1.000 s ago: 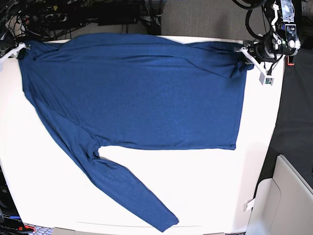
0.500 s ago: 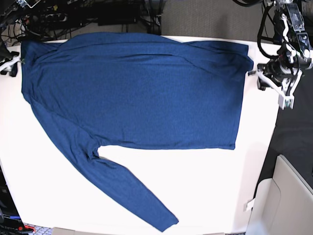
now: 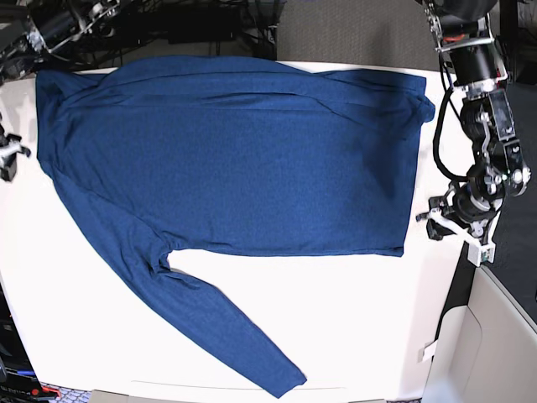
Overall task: Fold the T-shirt properly
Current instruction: 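Move both grippers to the hem corners of the shirt and grasp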
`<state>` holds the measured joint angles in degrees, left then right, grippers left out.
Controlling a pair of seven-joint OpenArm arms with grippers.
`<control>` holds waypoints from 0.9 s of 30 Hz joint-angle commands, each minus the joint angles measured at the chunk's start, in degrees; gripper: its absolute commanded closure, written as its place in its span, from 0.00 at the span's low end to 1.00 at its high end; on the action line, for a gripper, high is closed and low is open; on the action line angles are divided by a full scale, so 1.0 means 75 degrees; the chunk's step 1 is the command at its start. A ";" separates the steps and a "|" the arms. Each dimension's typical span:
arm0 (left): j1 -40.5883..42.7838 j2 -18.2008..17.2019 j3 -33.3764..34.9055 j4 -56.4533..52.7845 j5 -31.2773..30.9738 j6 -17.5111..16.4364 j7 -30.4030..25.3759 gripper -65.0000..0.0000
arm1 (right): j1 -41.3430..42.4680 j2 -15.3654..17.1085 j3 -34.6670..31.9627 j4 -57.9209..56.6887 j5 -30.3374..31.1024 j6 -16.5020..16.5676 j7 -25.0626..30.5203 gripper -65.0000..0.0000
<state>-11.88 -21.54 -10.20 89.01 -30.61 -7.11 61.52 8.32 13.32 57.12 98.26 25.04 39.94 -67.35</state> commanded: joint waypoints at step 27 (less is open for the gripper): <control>-0.1985 0.0358 0.1623 -0.5439 -0.0074 -0.0007 -0.4668 0.55 | 0.1722 0.0082 -0.1926 -0.1561 -0.1422 0.0008 0.0676 0.63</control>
<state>-25.58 -18.37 2.11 47.59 -30.76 -7.01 26.41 19.88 12.97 42.61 85.62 13.47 39.88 -63.42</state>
